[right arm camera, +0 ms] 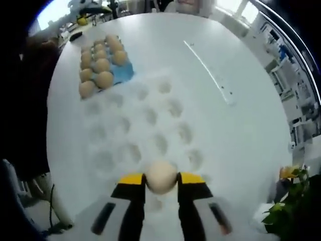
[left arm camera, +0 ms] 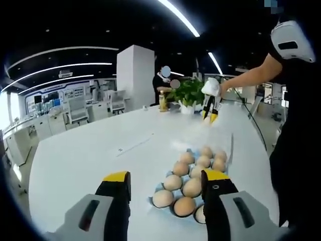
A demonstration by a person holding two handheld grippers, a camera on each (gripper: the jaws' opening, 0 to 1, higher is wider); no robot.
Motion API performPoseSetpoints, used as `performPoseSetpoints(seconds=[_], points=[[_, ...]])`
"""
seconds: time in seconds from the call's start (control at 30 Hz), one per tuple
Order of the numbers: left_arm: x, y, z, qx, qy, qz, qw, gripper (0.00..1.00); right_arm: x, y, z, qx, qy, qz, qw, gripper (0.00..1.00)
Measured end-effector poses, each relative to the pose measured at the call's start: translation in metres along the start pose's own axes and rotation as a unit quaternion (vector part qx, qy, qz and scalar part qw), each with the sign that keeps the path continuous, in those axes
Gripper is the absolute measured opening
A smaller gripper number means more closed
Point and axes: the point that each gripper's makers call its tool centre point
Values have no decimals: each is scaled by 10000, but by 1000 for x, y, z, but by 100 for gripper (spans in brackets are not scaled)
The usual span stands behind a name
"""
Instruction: Place the egg into an empty slot of the egg tray after lifting it from the table, then release the egg inside the slot.
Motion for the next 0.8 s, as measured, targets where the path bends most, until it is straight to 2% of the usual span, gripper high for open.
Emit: performPoseSetpoints(seconds=[0.2,0.8], points=[[1,-1,1,10,21,-21,10000,59,-6,5,1,-46,-32,-114,9999,24],[2,1,-2,-36,21,-32,10000,58,-45,22,16,-249,-193,-543,9980,24]])
Point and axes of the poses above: the point that each gripper's makers call its tool centre point, and the gripper's own axes: z roughly forward along the fingers, y roughly to its left, x roughly out of its underside, and after that the axes turned 6 degrees about z, right-handed
